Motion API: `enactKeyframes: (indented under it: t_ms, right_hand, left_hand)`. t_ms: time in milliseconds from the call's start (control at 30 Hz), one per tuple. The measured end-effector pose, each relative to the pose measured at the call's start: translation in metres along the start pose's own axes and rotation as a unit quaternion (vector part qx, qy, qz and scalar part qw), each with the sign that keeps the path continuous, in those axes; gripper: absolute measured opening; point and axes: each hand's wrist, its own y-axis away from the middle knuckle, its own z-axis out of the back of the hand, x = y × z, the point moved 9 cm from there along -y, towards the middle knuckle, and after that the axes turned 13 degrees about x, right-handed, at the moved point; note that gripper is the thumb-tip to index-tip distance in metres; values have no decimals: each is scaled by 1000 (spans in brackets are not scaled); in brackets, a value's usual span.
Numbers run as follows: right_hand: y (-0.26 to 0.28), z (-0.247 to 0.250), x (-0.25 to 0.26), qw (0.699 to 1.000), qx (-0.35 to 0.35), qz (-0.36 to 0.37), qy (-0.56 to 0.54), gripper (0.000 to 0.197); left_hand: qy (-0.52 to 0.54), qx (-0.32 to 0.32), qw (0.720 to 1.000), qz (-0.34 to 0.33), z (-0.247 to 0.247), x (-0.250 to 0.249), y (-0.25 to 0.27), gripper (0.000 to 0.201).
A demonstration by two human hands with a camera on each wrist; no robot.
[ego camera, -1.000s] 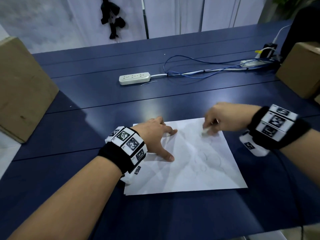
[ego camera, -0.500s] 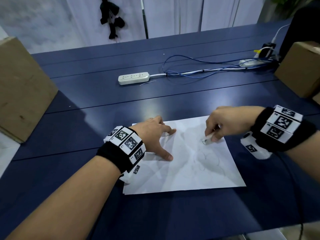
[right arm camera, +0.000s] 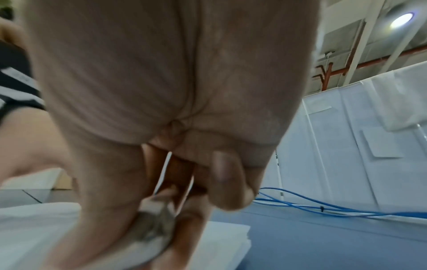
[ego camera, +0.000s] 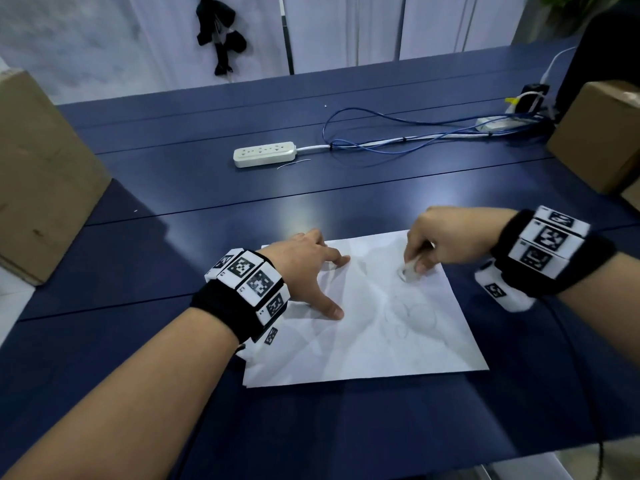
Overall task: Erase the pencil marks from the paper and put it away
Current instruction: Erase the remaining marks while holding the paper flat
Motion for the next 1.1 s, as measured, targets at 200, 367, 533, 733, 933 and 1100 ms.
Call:
enactKeyframes:
  t_ms: [200,367,533,733,933,1100]
  right_hand:
    - [-6,24,-16,996,-82,-31,22,26]
    - [12,-10,8,999,28,27,-2,12]
    - [-7,29,-14,993,-96,-67,22,25]
    - [9,-6,0,1000,17,-8,12,17]
    - [-8,28,-17,994,-84,-63,4,22]
    - [3,1,-10,999,-19,-32,11,21]
  left_hand:
    - [-1,-1,1000,2,0,1,0,99]
    - [1,-3,1000,2,0,2,0,98]
    - [5,-1,1000,4,0,1,1,99]
    - [2,-5,1000,2,0,2,0,98]
    - [-4,-2,1000,3,0,0,1,99]
    - [-5,-5,1000,1,1,0,0,97]
